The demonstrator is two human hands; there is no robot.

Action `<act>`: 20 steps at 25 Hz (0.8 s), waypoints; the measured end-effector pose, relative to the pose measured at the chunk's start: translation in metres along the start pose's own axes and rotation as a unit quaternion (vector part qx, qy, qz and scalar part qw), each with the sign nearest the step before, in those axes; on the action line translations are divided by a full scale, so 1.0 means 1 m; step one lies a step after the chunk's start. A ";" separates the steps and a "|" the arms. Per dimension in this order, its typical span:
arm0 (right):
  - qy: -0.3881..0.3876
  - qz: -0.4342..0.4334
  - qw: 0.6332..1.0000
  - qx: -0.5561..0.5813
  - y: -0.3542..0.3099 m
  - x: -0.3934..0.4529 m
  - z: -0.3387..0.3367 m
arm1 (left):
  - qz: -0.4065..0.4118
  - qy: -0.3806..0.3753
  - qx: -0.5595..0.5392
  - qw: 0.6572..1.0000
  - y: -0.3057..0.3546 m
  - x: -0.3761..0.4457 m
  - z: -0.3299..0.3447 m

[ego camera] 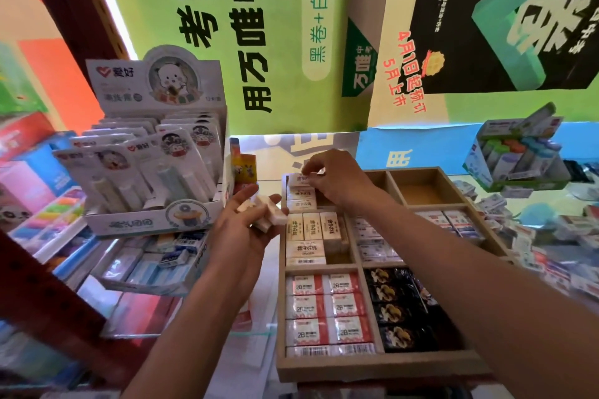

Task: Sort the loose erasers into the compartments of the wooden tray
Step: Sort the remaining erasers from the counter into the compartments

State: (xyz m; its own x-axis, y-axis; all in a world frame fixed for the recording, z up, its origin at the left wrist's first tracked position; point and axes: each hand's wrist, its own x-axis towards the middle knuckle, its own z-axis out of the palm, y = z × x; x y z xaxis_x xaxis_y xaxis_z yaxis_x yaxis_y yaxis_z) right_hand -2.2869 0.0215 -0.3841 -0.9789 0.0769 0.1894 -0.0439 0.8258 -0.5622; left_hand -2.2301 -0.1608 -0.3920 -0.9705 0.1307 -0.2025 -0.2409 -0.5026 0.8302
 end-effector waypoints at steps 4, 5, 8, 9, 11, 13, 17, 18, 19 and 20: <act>-0.012 -0.073 0.992 -0.102 0.007 0.006 0.012 | 0.015 -0.006 -0.008 1.000 0.000 0.004 0.003; 0.004 -0.080 0.992 -0.095 0.006 0.004 0.012 | 0.017 -0.006 -0.010 1.000 0.000 0.004 0.002; 0.044 -0.093 0.990 0.096 -0.005 -0.017 0.003 | 0.012 -0.025 -0.039 0.999 0.001 0.004 0.001; 0.012 -0.113 0.981 0.158 -0.010 -0.027 -0.003 | 0.011 -0.035 -0.045 0.998 0.001 0.003 0.001; -0.085 -0.184 0.965 0.165 -0.018 -0.048 -0.014 | 0.012 -0.046 -0.046 0.998 0.000 0.002 0.001; -0.115 -0.226 0.958 0.134 -0.019 -0.057 -0.019 | 0.015 -0.051 -0.039 0.998 -0.003 -0.001 0.004; -0.099 -0.235 0.959 0.124 -0.019 -0.063 -0.027 | 0.023 -0.067 0.010 0.997 -0.002 -0.008 0.007; -0.123 -0.242 0.952 0.139 -0.020 -0.066 -0.030 | 0.017 -0.078 0.024 0.997 -0.002 -0.009 0.007; -0.145 -0.240 0.947 0.156 -0.021 -0.069 -0.032 | 0.005 -0.091 0.034 0.995 -0.001 -0.010 0.005; -0.155 -0.232 0.945 0.170 -0.022 -0.072 -0.034 | -0.011 -0.103 0.041 0.994 -0.001 -0.011 0.004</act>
State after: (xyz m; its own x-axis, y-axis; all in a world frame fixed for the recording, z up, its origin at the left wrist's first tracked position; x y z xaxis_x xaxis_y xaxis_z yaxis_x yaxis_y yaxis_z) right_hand -2.2089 0.0169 -0.3584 -0.8478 -0.4605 0.2629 -0.4925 0.5000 -0.7124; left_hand -2.2194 -0.1583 -0.3889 -0.9407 0.3180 -0.1177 -0.2530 -0.4270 0.8681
